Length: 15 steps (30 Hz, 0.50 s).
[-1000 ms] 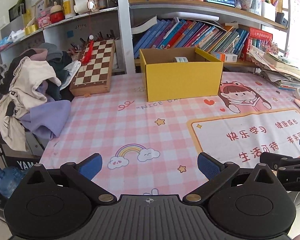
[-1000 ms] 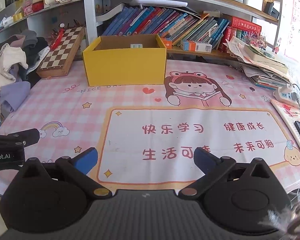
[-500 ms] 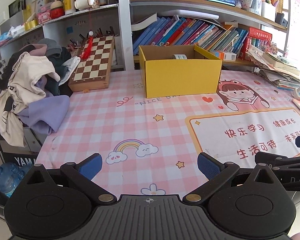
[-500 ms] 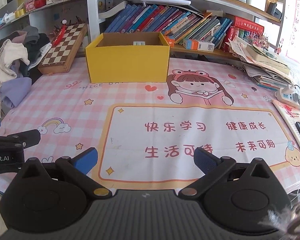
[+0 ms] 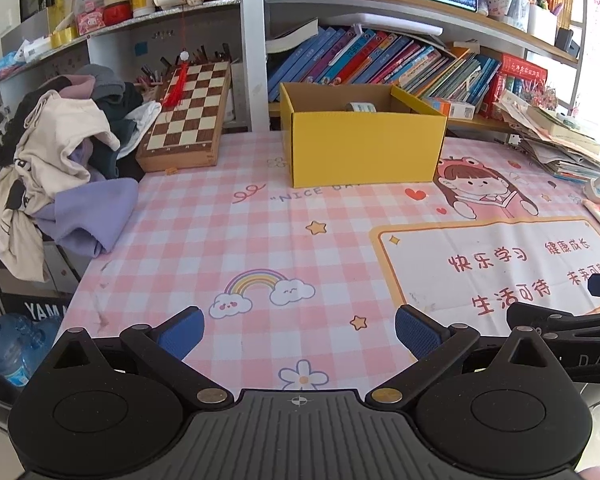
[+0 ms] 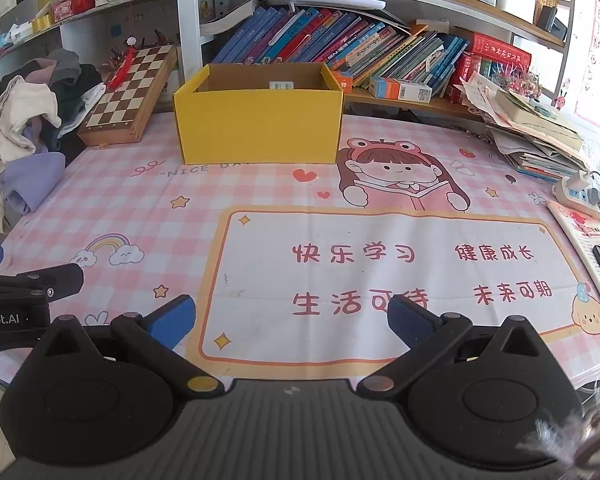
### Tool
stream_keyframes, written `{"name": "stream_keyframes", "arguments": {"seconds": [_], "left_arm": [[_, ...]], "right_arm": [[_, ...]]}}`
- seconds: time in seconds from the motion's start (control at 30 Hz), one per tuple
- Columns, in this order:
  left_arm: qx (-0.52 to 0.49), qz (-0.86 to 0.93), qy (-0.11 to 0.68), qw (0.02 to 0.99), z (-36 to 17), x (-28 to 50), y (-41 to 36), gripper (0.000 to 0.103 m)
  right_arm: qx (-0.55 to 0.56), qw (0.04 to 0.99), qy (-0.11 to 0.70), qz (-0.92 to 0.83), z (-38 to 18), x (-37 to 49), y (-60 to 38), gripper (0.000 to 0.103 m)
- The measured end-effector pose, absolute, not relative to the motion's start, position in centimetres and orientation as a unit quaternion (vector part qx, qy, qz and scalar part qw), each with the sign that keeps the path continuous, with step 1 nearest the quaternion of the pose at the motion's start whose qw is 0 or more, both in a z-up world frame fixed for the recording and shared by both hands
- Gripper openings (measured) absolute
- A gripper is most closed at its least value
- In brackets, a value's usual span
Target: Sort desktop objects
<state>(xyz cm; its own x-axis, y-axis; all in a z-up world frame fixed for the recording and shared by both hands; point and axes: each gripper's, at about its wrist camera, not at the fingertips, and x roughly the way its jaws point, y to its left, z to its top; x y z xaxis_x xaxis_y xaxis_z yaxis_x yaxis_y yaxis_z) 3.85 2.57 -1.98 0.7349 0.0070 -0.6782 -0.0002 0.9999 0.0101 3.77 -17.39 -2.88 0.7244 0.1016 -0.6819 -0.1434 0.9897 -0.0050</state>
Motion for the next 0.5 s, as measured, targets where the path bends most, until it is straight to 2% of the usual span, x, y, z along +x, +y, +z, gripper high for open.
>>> {"name": "stream_keyframes", "arguments": {"seconds": [0.5], "left_arm": [[0.002, -0.007, 0.370, 0.929, -2.23, 4.11, 2.37, 0.103]], "right_arm": [[-0.026, 0.925, 0.374, 0.062, -3.24, 4.21, -17.47, 0.103]]}}
